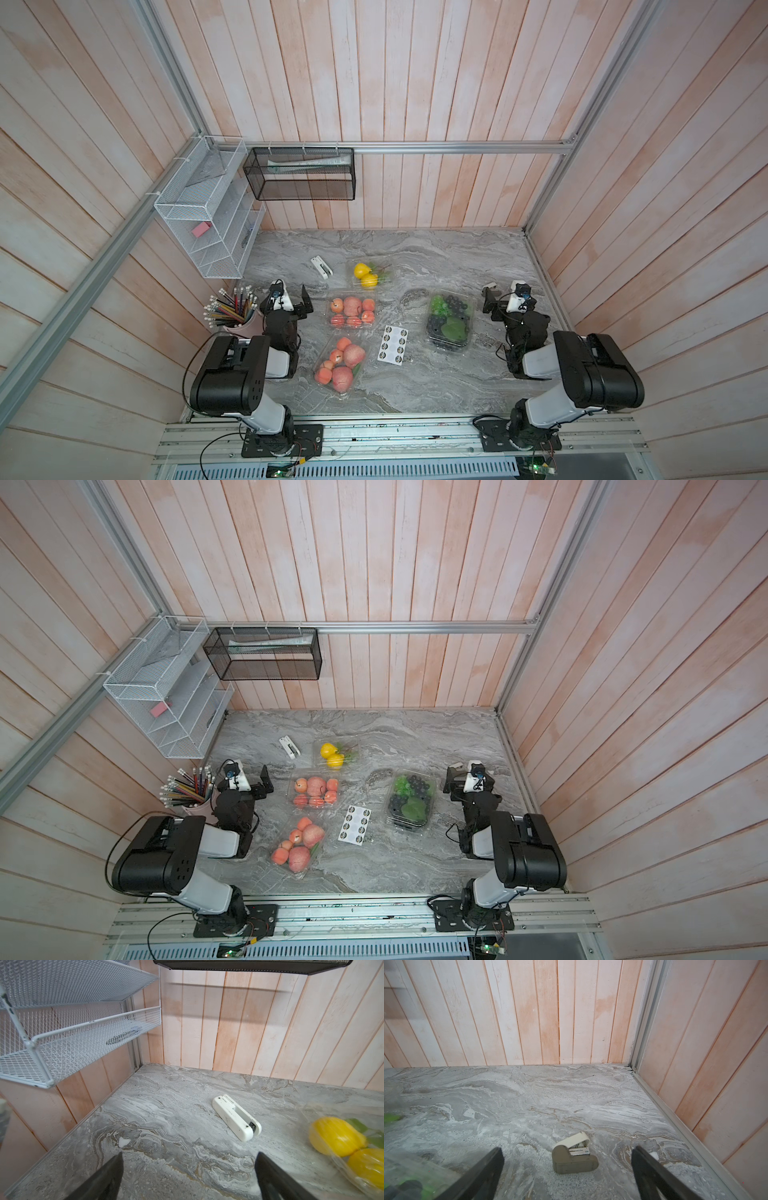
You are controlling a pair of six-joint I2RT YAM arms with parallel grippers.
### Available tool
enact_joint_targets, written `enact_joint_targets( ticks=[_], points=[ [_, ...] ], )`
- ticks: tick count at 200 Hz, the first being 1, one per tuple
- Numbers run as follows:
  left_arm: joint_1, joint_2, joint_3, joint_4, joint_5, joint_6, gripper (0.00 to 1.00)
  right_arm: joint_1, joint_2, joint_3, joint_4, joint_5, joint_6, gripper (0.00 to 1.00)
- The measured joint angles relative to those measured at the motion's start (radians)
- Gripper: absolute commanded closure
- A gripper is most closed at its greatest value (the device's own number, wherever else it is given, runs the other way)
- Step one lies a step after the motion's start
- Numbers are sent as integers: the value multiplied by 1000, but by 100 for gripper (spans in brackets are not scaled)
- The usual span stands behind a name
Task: Label fruit boxes
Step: Pick up the label sticker from the center of the board.
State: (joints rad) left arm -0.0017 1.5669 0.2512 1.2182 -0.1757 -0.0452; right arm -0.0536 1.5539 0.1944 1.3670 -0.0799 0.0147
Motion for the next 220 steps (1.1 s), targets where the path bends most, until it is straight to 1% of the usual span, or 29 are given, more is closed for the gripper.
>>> enact_joint_targets(
  ticks=[85,104,124,139,160,172,201,220],
  points=[
    [0,0,0,0,0,0,0,-9,0,1,-1,-3,9,2],
    [0,0,-2,6,4,0,0,-9,0,-11,24,5,13,2],
    [-6,-7,-33,42,2,1,0,-9,-2,-45,61,14,17,2],
    [-15,-39,-57,37,-1,6,0,-9,-27,-67,60,23,19,2],
    [-32,-132,-43,-37,-5,20,0,-10,-116,-61,3,27,19,2],
    [-43,-190,-11,-108,-10,27,0,-10,-183,-41,-64,27,22,2],
    [-64,-315,119,-341,-11,18,0,-11,-330,50,-276,23,61,2],
    [-80,-368,222,-518,0,-10,0,-11,-409,129,-462,1,111,2]
  ],
)
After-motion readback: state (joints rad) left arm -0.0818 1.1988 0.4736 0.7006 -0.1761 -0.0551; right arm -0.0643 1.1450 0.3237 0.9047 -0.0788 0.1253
